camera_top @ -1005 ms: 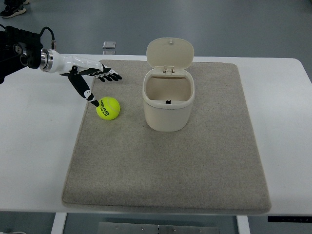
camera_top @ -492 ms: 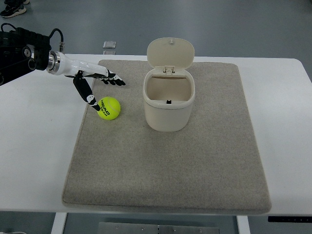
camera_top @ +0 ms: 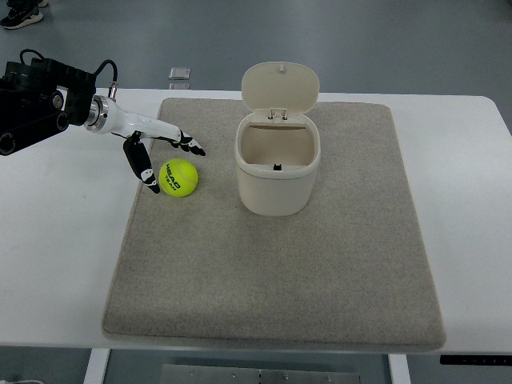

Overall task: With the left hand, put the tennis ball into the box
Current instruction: 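Lower the left hand fingers down around the yellow tennis ball, then close the left hand fingers to grasp the tennis ball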

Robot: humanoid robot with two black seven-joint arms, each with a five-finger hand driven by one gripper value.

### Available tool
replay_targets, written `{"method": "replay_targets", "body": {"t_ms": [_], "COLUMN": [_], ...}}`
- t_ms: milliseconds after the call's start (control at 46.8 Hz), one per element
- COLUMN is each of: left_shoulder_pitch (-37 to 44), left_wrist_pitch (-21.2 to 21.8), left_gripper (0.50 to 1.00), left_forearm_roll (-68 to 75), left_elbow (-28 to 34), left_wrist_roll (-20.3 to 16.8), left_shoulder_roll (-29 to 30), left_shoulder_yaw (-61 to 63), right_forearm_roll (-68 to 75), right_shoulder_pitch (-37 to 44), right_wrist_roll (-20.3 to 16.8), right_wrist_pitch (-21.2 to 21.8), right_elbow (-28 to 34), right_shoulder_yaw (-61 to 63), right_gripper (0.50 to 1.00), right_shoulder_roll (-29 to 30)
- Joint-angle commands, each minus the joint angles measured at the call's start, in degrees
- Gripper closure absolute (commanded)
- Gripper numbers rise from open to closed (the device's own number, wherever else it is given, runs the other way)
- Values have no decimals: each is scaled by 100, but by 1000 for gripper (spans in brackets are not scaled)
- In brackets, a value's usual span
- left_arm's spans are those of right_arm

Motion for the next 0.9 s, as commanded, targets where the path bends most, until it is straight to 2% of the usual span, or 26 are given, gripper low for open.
{"method": "replay_targets", "body": {"t_ms": [0,556,876], "left_shoulder_pitch": [1,212,203], "left_wrist_pitch": [31,207,392], "left_gripper": [521,523,559], "left_forearm_roll": [13,39,48], "left_elbow": [9,17,61], "left_wrist_roll": [1,9,27], "left_shoulder_roll": [-15,-173,-226], "left_shoulder_yaw": [-2,16,16], "right_forearm_roll": [0,0,0], "right_shoulder_pitch": [-1,-1,-1], "right_wrist_roll": [0,0,0], "right_wrist_pitch": [3,3,-6], "right_elbow": [0,0,0], "right_shoulder_yaw": [0,0,0], "right_gripper": [599,599,597], "right_shoulder_roll": [0,0,0]}}
